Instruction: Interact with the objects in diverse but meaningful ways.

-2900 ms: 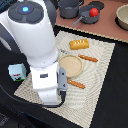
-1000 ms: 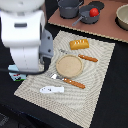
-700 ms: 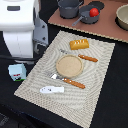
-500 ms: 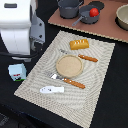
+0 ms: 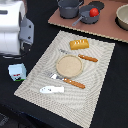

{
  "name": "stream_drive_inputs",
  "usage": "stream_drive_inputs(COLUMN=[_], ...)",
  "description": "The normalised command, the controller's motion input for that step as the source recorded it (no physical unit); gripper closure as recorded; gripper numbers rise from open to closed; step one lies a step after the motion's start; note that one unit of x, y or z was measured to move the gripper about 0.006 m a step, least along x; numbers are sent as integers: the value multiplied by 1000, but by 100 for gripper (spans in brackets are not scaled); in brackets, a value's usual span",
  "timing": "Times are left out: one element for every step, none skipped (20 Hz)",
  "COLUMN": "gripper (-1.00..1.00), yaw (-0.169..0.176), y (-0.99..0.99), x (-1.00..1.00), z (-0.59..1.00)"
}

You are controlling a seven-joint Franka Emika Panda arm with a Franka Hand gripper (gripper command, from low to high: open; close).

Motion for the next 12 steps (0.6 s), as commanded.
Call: stream_drive_inputs(gripper=[-100, -100, -100, -100, -100, -100, -100, -100, -100, -100, -100, -100], yaw=[-124, -135, -148, -156, -172, -183, -201, -228, -253, -267, -273, -279], y=[-31, -66, -66, -74, -100, -100, -109, -114, -123, -131, -120, -117], x=[-689, -663, -629, -603, -563, -534, -486, -400, -329, -289, -269, -254], z=[-446, -443, -440, -429, -406, -394, -366, -334, -323, -311, -280, -254])
